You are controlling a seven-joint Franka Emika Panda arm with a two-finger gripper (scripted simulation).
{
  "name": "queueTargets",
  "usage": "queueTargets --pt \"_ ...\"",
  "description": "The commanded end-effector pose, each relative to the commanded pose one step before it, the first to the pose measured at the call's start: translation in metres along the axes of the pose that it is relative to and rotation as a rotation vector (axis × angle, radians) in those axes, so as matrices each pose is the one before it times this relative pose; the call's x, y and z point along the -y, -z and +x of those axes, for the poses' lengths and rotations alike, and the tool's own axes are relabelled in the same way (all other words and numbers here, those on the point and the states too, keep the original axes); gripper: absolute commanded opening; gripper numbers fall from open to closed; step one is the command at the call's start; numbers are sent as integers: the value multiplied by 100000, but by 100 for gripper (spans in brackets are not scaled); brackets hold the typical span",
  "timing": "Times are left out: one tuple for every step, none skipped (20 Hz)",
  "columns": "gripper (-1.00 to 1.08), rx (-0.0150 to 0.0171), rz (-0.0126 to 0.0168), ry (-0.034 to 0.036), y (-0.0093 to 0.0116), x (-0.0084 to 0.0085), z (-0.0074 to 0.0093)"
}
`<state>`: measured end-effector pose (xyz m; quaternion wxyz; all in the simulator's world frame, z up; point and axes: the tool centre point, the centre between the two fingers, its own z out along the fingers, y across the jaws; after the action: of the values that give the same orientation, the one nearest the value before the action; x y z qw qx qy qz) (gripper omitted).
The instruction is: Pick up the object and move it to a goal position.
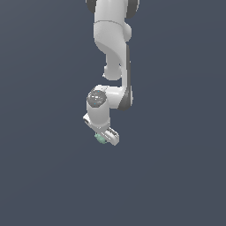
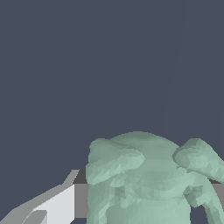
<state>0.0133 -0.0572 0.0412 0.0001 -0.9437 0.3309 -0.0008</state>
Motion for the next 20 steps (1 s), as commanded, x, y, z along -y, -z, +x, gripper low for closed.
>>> queueTargets --pt "-100 13 -1 -1 111 7 24" --pt "-100 0 0 0 155 16 38" --pt "-100 0 0 0 216 22 53" --pt "-100 0 0 0 277 28 68" --pt "-100 0 0 0 337 34 83" --pt "-100 0 0 0 397 41 98" --pt "-100 0 0 0 455 47 113" --pt "-100 0 0 0 513 53 128" --pt "-100 0 0 0 570 58 142" --pt "-100 0 0 0 625 64 156" --pt "-100 0 0 0 679 70 171" --pt "-100 -5 -75 -62 709 48 206" --pt "-100 0 0 0 785 80 198" --pt "-100 0 0 0 835 86 212" --pt "-100 0 0 0 884 91 225" --pt "-100 0 0 0 926 96 237" --pt "-100 0 0 0 960 100 247" --pt "-100 -19 -60 -28 976 96 262" --pt "-100 0 0 0 1008 106 262" --pt "-100 0 0 0 1023 108 267"
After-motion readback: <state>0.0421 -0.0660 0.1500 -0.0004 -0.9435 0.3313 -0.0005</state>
